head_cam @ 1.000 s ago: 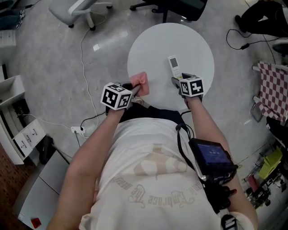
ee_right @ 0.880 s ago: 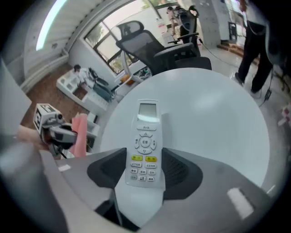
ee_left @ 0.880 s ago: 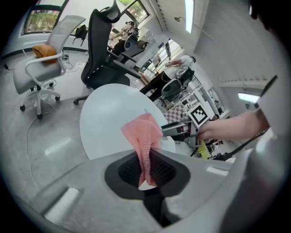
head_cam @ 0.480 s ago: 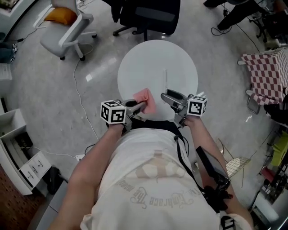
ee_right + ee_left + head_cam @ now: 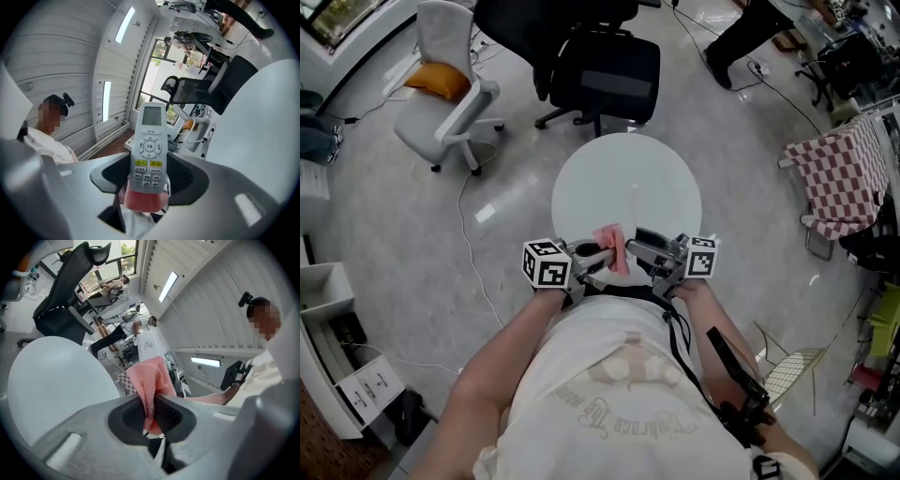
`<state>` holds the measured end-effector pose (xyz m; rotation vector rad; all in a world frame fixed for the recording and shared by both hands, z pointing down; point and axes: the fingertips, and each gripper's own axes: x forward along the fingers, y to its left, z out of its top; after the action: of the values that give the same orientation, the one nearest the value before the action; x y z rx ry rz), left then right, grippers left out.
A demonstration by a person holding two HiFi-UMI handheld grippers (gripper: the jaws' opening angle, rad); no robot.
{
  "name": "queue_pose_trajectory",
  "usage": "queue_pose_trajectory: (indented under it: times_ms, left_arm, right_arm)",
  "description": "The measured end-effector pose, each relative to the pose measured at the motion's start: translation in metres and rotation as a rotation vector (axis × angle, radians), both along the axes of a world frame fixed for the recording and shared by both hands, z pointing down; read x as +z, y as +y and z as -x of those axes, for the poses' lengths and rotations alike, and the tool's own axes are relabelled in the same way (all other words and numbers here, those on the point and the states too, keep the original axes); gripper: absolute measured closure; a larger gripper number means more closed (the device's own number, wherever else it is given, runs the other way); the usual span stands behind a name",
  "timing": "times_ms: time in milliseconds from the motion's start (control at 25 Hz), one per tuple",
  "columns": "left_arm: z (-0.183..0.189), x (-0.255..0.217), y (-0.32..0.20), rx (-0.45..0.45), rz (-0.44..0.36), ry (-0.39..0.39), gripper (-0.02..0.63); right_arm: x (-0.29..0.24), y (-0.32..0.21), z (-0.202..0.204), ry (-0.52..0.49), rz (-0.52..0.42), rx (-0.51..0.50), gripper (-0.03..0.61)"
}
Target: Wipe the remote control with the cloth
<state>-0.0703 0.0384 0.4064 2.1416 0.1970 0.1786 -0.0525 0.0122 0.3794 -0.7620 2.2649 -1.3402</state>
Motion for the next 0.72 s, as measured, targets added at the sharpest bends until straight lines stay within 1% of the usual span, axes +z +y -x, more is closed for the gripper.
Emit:
queue_pose_trajectory:
  times_ms: [120, 240, 360, 520, 720]
  left_arm:
    - [0.004, -0.007, -0.007, -0.036, 0.01, 0.028, 0.595]
    - [0.006, -0.013, -0.019, -0.077, 0.017, 0.052, 0.595]
    - [0.007, -0.019, -0.034, -0.103, 0.017, 0.076, 0.595]
    - [0.01, -0.032, -0.056, -0.154, 0.028, 0.126, 0.595]
    - [0.016, -0.05, -0.084, -0.222, 0.048, 0.195, 0.595]
  right_arm:
    - [-0.006, 0.005, 0.008, -0.016, -0.004, -0.035, 0.328]
    - [-0.008, 0.015, 0.019, 0.02, -0.007, -0.099, 0.328]
    - [-0.009, 0.021, 0.027, 0.044, -0.009, -0.133, 0.328]
    - [-0.002, 0.029, 0.037, 0.094, 0.006, -0.194, 0.328]
    - [0.007, 0.04, 0.041, 0.152, 0.019, -0.253, 0.328]
